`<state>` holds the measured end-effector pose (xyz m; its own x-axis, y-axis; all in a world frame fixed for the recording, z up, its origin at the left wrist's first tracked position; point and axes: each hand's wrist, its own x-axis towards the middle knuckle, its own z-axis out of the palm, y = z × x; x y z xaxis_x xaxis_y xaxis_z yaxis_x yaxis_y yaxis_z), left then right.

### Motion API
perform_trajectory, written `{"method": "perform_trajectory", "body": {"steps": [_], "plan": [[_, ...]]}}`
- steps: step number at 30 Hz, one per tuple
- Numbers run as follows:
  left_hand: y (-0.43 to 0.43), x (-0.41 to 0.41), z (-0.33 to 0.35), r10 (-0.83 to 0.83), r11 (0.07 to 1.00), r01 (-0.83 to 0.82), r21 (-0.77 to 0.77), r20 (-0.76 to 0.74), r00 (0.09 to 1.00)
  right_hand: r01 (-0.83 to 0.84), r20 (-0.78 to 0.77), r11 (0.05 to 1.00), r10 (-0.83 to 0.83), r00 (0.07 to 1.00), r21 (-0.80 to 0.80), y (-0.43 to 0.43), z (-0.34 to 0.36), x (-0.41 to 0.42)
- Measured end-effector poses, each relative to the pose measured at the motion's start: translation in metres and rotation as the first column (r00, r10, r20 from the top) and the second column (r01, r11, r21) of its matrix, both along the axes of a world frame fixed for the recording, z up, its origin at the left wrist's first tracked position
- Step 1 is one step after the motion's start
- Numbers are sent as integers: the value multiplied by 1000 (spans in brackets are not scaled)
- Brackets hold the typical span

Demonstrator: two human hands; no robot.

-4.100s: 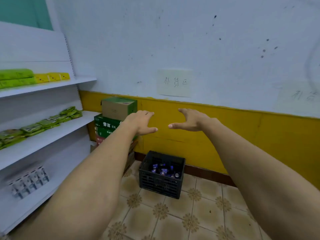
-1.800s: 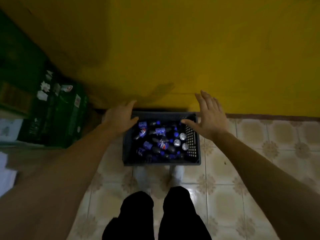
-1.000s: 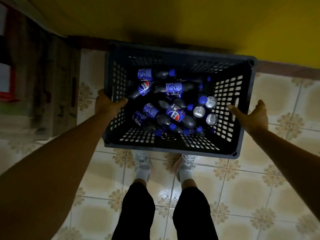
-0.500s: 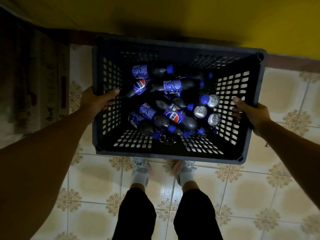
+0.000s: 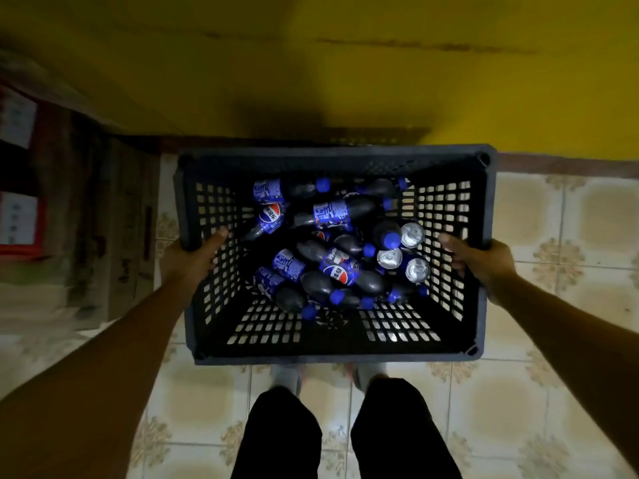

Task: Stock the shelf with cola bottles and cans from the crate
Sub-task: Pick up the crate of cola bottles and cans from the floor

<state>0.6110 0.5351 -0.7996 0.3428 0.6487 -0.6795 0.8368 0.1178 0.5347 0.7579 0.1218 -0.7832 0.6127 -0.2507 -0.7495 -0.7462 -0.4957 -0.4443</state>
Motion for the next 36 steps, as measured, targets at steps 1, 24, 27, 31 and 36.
{"method": "perform_trajectory", "body": {"steps": [1,24,27,31,36], "plan": [[-1,1,13,-3,1000,3,3,-7,1000,-2,-5,1000,2,1000,5,0,16,2],[-41,-50,355,-438,899,438,25,10,899,326,92,945,-326,941,11,-59,382,-222],[-60,-31,364,-538,843,537,36,87,838,389,131,920,-391,911,42,-73,383,-251],[-101,-5,381,-616,787,614,53,90,782,511,148,855,-519,842,90,-102,387,-281],[-168,27,367,-742,670,741,52,67,667,649,178,749,-662,728,129,-157,391,-316]]}}
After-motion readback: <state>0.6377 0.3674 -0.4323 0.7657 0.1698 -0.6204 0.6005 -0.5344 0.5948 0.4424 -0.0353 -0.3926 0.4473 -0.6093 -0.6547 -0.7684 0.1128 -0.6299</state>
